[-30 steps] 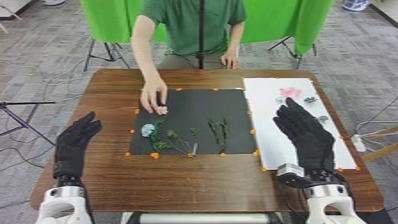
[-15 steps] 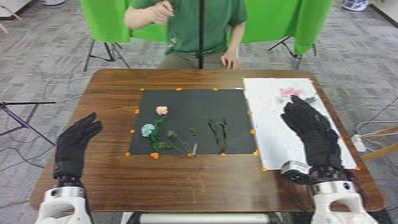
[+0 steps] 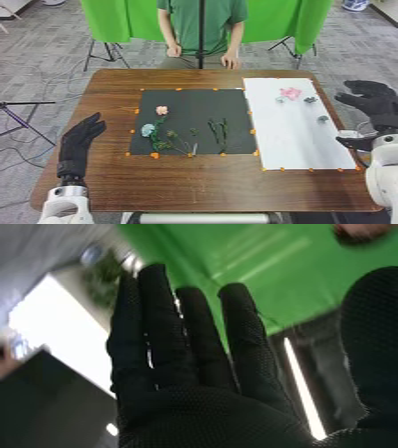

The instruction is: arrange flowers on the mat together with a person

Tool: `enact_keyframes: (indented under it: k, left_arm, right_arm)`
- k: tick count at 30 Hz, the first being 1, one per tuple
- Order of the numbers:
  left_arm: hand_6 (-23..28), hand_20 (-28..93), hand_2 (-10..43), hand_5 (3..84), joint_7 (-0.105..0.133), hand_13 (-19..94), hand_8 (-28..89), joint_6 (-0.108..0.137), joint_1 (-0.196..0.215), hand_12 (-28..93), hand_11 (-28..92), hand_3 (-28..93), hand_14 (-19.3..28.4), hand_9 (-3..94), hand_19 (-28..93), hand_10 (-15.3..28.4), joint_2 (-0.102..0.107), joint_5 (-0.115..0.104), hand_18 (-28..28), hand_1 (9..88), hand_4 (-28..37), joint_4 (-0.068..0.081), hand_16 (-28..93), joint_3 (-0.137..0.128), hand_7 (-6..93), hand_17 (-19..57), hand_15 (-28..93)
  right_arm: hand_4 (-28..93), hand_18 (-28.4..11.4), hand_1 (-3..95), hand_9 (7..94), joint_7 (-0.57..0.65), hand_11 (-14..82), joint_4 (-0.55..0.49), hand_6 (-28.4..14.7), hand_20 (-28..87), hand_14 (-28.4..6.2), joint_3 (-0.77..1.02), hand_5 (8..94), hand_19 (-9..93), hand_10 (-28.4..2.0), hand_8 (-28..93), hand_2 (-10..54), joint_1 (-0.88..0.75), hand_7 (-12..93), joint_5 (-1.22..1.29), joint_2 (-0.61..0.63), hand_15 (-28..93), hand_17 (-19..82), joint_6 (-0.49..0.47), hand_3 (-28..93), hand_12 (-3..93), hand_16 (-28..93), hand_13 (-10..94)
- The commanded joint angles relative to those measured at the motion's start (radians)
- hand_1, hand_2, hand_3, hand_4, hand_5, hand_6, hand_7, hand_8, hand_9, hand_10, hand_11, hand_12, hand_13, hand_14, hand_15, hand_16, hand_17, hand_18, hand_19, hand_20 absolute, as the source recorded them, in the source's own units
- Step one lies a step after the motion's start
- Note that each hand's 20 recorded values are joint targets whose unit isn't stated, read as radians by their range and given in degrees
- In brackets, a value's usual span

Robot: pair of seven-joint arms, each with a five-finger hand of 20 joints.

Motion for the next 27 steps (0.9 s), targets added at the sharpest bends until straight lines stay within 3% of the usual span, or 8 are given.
enact_keyframes:
  k: [1, 3, 9, 27]
  left_arm:
    - [5.7, 16, 16.1, 45.0, -0.018, 36, -7, -0.017, 0.008, 12, 18, 68, 17.3, 44.5, 12, 13.8, -0.012, 0.037, 11.4, 20.4, -28.3, 0.001, 0, 0.014, 12.2, 6.3, 15]
    - [5.7, 16, 15.6, 45.0, -0.016, 36, -7, -0.017, 0.005, 12, 18, 68, 17.3, 44.5, 12, 13.8, -0.024, 0.050, 11.4, 20.6, -28.3, -0.002, 0, 0.016, 12.2, 6.3, 15]
    - [5.8, 16, 14.2, 45.0, -0.006, 36, -7, -0.023, -0.014, 13, 18, 68, 17.3, 44.5, 11, 13.7, -0.051, 0.056, 11.4, 21.0, -28.3, 0.000, 0, 0.026, 12.1, 6.2, 15]
    - [5.7, 16, 13.3, 45.1, -0.004, 36, -7, -0.032, -0.016, 13, 18, 68, 17.3, 44.5, 11, 13.7, -0.049, 0.060, 11.5, 21.3, -28.3, -0.001, 0, 0.033, 11.9, 6.1, 15]
  right_arm:
    - [-17, -19.3, 27.3, 58.4, 0.112, 19.4, 0.170, -0.5, 44, -14.4, -0.122, 55.8, 59, -15.7, -9, -9.5, 0.107, 16, -0.238, 0.090, 32, 27, -0.025, 72, 22.5, 26, 60]
    - [-18, -19.9, 29.5, 62.7, 0.106, 22.2, 0.200, 0.4, 46, -13.4, -0.145, 57.9, 64, -15.6, -9, -9.5, 0.124, 17, -0.279, 0.094, 37, 29, -0.038, 71, 23.3, 27, 64]
    - [-20, -20.1, 33.7, 67.9, 0.113, 23.1, 0.233, 1.6, 50, -10.8, -0.196, 59.8, 71, -14.3, -10, -9.5, 0.148, 19, -0.283, 0.091, 44, 34, -0.044, 71, 23.9, 28, 71]
    - [-20, -19.8, 35.1, 69.3, 0.140, 21.7, 0.324, 2.1, 50, -8.7, -0.360, 58.7, 76, -13.0, -10, -9.5, 0.266, 19, -0.401, 0.151, 45, 37, -0.202, 71, 23.3, 29, 75]
